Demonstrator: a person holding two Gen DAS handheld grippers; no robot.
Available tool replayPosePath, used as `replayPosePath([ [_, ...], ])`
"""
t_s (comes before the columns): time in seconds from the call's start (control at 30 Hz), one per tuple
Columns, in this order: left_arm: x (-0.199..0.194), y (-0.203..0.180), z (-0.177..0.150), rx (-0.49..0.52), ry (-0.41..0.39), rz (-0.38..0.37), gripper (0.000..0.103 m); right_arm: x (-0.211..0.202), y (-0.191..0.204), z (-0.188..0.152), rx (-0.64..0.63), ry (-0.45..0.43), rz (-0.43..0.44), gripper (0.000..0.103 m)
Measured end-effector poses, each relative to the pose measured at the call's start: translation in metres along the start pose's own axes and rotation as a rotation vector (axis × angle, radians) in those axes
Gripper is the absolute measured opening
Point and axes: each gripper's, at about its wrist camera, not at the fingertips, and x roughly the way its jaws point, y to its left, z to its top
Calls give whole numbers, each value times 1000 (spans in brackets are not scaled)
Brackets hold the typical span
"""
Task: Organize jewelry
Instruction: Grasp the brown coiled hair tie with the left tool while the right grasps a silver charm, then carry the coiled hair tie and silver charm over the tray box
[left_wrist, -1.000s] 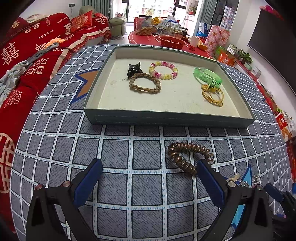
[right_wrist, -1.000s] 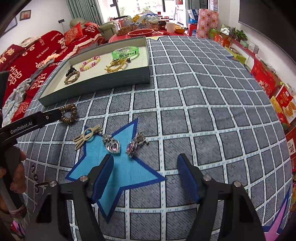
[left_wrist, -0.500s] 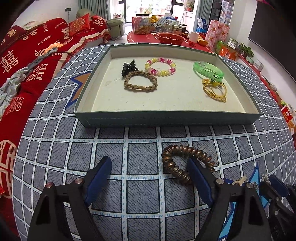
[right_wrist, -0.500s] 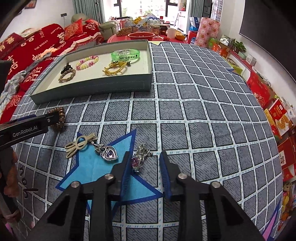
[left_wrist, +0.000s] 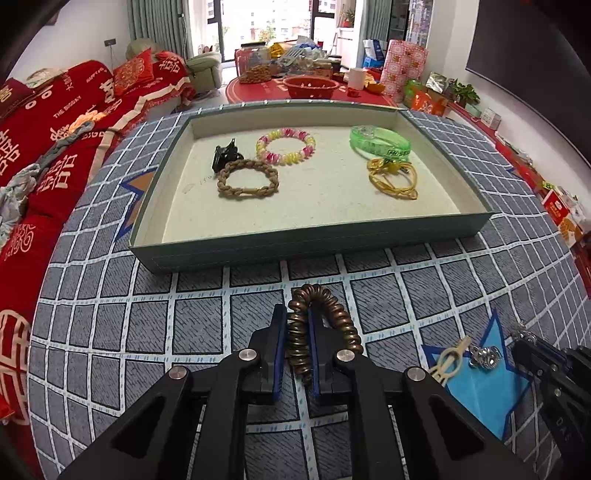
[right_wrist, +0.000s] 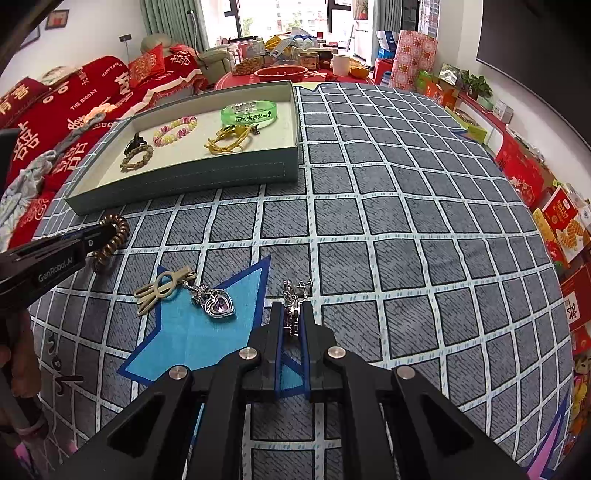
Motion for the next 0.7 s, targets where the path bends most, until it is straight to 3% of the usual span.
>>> replayPosePath([
  [0.7,-63,21,2,58,-131,-97,24,-32,8,16,0,-36,84,8],
])
